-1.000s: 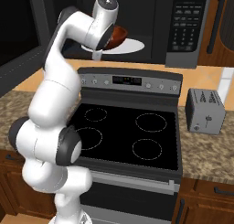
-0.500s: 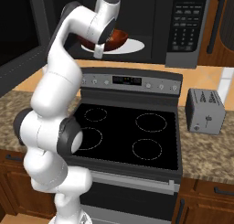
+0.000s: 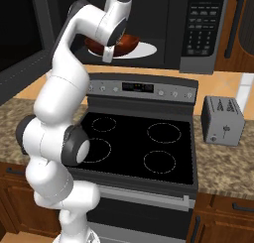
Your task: Open the microwave, place the bowl with waffle inside the microwave, then close the microwave door and turn it on.
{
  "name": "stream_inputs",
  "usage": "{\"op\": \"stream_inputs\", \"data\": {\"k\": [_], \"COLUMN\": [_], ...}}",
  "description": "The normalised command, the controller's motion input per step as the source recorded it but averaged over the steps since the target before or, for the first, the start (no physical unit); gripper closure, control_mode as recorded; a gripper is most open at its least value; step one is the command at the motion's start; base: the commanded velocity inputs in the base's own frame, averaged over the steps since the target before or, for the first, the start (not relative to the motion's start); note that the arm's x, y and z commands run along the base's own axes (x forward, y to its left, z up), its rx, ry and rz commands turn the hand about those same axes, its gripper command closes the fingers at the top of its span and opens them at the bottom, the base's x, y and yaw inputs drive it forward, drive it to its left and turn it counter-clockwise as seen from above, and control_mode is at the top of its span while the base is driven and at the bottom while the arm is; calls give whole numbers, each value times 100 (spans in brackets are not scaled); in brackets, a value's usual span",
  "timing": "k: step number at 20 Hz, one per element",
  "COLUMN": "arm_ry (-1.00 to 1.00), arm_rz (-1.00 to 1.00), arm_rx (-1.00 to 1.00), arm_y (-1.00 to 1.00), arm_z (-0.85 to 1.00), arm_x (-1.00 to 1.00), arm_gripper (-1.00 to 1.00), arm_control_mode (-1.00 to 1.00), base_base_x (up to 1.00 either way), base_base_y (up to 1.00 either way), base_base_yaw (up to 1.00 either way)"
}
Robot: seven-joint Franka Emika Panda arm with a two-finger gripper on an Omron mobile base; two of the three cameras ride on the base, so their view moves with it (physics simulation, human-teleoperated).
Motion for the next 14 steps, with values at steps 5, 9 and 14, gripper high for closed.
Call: {"op": "stream_inputs", "data": {"k": [5, 9, 14], "arm_ry": [-4, -8, -11], "arm_rz": [0, 0, 0], "arm_rx": [0, 0, 0], "arm_y": [2, 1, 0], "arm_z": [-6, -2, 0], "arm_x": [0, 28, 42], "arm_gripper": [-100, -100, -100], "arm_control_mode": [-100, -100, -100], "base_base_x": [0, 0, 0], "base_base_y": [0, 0, 0], "base_base_yaw": [0, 0, 0]}}
